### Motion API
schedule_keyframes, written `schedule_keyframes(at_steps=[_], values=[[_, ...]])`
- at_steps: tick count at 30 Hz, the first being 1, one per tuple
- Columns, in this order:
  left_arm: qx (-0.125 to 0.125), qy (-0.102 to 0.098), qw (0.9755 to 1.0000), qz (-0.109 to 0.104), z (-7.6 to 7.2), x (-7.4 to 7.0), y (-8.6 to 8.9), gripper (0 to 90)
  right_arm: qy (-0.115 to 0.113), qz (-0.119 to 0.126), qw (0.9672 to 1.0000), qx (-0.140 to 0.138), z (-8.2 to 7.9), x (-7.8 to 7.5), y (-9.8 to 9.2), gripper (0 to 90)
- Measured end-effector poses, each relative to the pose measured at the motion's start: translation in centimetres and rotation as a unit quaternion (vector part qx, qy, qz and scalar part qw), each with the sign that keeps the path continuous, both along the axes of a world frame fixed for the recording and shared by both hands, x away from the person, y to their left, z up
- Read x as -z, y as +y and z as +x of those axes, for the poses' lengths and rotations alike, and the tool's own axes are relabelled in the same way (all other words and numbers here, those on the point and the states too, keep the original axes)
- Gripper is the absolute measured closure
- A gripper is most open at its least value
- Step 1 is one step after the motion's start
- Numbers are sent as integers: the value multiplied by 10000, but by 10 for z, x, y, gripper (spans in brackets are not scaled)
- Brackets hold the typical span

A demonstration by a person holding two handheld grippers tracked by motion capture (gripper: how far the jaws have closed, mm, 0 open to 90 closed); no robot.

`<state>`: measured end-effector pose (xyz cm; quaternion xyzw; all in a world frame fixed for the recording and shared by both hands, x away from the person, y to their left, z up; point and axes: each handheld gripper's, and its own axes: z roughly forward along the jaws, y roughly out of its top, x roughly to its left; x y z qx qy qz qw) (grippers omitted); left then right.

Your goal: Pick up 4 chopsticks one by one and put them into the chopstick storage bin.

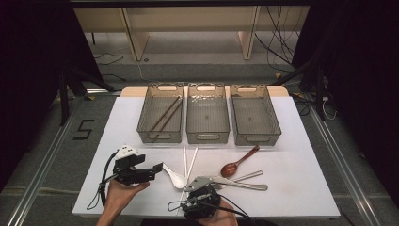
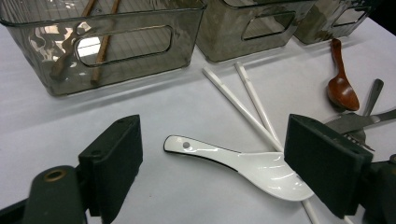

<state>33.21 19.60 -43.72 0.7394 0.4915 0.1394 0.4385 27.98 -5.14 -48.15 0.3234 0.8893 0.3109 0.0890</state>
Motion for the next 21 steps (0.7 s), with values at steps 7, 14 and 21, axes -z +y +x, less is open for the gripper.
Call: schedule_keyframes(at_steps=[7, 14, 21], values=[[17, -7, 10000, 6, 0, 0, -1, 191, -12, -175, 9998, 51, 1, 2, 1, 357], [32, -5, 10000, -1, 0, 0, -1, 191, -80, -305, 9994, 120, 3, 0, -5, 453], [34, -8, 10000, 1, -1, 0, -2, 191, 34, -341, 9991, 255, 7, -2, -12, 571]])
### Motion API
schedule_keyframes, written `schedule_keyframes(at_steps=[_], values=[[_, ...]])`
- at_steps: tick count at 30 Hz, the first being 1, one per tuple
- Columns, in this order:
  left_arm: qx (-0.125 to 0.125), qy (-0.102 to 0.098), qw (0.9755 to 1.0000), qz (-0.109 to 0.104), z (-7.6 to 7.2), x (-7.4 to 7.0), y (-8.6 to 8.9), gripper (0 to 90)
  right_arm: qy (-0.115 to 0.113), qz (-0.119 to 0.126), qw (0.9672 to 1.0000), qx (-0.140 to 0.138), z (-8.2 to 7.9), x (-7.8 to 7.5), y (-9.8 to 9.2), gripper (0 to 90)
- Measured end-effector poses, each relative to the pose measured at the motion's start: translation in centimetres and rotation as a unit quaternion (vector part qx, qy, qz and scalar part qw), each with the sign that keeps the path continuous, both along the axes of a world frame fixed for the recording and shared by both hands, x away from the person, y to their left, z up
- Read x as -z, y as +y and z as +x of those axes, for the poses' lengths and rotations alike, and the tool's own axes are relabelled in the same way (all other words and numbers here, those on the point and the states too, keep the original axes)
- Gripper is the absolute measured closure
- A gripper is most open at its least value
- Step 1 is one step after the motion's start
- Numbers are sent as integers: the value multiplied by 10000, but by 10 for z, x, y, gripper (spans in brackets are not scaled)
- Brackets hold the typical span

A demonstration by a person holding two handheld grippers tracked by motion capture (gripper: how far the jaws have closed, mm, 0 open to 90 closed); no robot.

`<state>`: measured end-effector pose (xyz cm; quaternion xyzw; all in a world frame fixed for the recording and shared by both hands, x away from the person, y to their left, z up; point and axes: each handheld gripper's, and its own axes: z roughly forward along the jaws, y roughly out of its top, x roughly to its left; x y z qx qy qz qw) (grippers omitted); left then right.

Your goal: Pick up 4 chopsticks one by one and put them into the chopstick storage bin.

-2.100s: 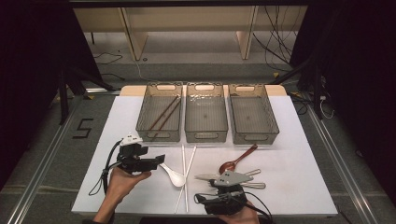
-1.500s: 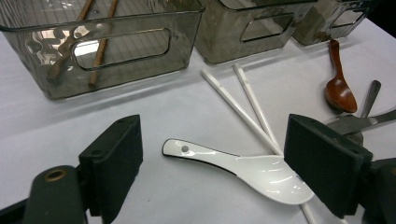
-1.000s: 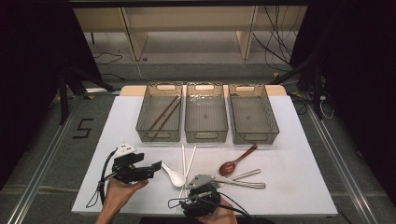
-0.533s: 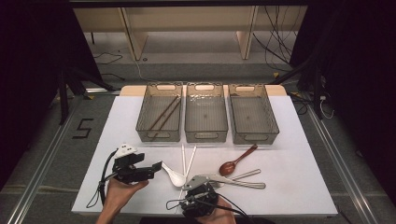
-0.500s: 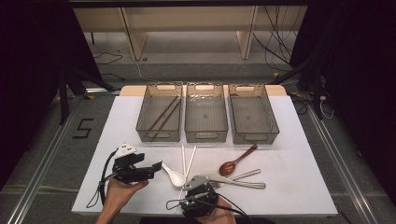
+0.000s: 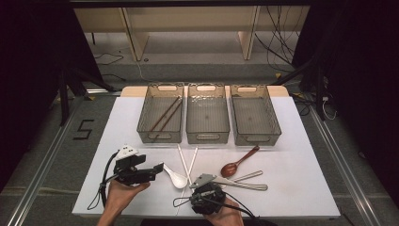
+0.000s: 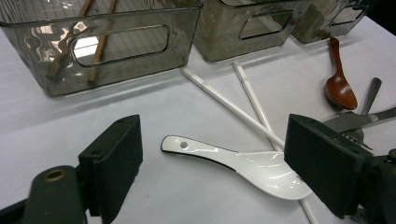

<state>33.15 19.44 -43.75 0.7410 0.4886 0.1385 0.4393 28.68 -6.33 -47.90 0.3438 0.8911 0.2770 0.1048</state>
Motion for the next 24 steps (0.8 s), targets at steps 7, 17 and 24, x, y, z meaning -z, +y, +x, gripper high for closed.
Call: schedule_keyframes(at_steps=[7, 17, 24], values=[[17, 11, 10000, 5, 0, 0, -1, 190, 74, 79, 9997, 227, 3, -1, -5, 691], [53, 5, 10000, 29, 0, 0, -1, 190, 218, 306, 9982, 477, 6, -1, -14, 805], [59, 22, 10000, 2, 0, 0, -2, 191, 262, 426, 9969, 603, 7, 1, -18, 860]])
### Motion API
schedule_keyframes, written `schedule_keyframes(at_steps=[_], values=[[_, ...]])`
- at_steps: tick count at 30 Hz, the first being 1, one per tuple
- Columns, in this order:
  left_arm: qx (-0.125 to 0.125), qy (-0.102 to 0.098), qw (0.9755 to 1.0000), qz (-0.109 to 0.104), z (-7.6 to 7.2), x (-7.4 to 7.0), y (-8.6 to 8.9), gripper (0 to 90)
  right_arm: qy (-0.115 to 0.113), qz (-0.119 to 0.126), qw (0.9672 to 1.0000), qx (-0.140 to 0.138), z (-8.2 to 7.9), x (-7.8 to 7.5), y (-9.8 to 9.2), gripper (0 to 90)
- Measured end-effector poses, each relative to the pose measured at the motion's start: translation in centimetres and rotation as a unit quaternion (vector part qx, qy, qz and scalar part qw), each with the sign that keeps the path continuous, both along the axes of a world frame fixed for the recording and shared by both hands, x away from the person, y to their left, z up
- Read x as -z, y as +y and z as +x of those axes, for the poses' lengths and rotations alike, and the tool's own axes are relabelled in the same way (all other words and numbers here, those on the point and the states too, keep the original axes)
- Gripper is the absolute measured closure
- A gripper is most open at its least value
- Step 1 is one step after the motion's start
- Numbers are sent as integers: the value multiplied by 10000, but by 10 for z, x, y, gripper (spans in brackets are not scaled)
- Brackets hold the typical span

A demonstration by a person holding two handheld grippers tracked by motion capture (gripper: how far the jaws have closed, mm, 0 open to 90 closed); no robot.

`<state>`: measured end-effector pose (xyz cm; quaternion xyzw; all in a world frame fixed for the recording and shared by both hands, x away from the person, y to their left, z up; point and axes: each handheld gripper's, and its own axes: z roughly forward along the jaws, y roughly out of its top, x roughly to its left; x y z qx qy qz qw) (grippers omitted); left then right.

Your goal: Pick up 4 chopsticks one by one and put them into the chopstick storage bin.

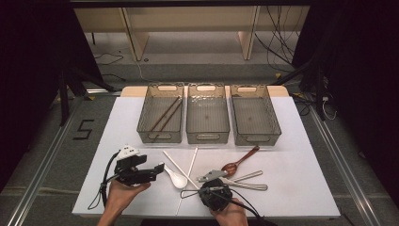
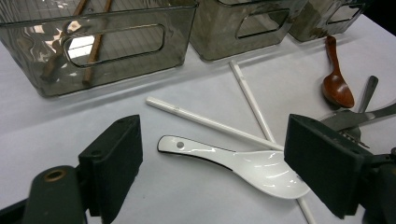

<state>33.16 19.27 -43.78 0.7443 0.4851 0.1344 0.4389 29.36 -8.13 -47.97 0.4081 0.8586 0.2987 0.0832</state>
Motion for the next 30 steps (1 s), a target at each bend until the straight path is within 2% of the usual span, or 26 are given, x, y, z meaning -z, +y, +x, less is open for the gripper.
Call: schedule_keyframes(at_steps=[11, 15, 17, 21, 24, 26, 27, 29, 30], values=[[-59, 34, 10000, -27, 1, 1, 2, 190, -205, 138, 9997, -78, -1, -5, -5, 871], [-60, 162, 9998, -110, 2, 2, 0, 191, -299, 191, 9993, -90, -2, -10, -7, 872], [-60, 221, 9996, -176, 3, 2, -1, 191, -326, 251, 9991, -130, -2, -12, -8, 872], [-22, 403, 9980, -480, 4, 2, -5, 191, -472, 372, 9981, -127, -4, -19, -11, 872], [29, 627, 9945, -833, 6, 3, -10, 191, -580, 491, 9970, -141, -5, -26, -13, 872], [44, 791, 9898, -1185, 8, 4, -13, 192, -734, 583, 9955, -161, -7, -32, -14, 872], [40, 849, 9875, -1331, 9, 4, -14, 192, -734, 583, 9955, -161, -7, -32, -14, 872], [13, 902, 9845, -1506, 11, 3, -18, 194, -784, 643, 9947, -178, -8, -35, -14, 872], [6, 919, 9838, -1536, 12, 2, -19, 196, -865, 709, 9936, -173, -9, -37, -15, 872]])
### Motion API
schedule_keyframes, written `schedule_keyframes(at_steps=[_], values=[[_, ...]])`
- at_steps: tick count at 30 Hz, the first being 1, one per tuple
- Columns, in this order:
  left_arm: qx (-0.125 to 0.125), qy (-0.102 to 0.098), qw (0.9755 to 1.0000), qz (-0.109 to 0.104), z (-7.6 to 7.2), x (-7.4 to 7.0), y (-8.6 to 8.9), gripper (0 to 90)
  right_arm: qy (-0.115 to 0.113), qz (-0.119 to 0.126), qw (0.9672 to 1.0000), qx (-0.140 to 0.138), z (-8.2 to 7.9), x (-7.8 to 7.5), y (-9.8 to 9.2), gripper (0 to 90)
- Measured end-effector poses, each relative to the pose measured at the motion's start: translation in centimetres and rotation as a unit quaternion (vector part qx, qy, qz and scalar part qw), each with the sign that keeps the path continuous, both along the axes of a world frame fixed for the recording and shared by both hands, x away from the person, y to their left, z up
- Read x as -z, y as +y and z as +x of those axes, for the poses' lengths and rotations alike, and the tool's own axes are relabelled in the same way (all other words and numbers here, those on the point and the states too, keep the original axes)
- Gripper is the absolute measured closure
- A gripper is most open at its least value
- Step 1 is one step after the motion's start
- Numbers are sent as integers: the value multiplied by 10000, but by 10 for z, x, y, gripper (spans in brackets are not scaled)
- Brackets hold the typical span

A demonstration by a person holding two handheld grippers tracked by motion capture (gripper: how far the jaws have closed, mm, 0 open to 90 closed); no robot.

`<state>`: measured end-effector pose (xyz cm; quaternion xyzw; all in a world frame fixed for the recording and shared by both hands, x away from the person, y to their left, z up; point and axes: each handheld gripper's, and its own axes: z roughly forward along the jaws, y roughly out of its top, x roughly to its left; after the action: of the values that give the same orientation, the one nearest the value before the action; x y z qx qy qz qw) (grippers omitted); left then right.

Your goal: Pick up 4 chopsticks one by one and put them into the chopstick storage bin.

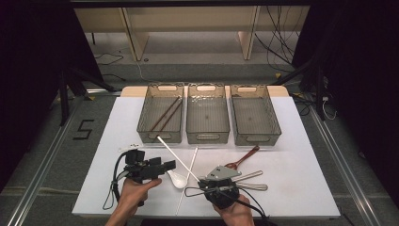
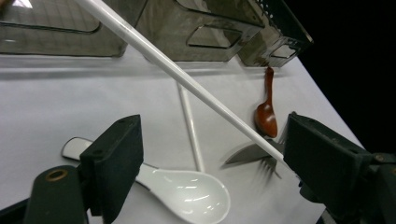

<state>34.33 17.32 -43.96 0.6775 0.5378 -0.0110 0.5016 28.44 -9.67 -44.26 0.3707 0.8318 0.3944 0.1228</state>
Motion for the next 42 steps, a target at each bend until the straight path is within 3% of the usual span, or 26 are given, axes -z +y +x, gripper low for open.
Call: schedule_keyframes(at_steps=[3, 13, 16, 20, 35, 41, 42], values=[[-25, 136, 9993, -335, 3, -1, -4, 200, -57, 85, 9999, -11, -1, -2, -1, 872], [-237, 243, 9958, -849, 12, -5, -16, 276, -220, 256, 9994, -78, -5, -5, 1, 872], [-330, 303, 9949, -907, 16, -2, -15, 330, -276, 258, 9992, -88, -6, -5, 1, 871], [-311, 462, 9906, -1250, 18, 3, -14, 433, -308, 299, 9990, -105, -6, -6, 0, 871], [-365, 526, 9825, -1751, 19, 6, -12, 737, -416, 488, 9979, -124, -7, -5, -2, 869], [-297, 539, 9766, -2062, 20, 4, -10, 774, -445, 548, 9974, -152, -7, -4, -4, 868], [-252, 598, 9723, -2247, 20, 4, -9, 795, -416, 581, 9973, -148, -7, -3, -4, 867]])
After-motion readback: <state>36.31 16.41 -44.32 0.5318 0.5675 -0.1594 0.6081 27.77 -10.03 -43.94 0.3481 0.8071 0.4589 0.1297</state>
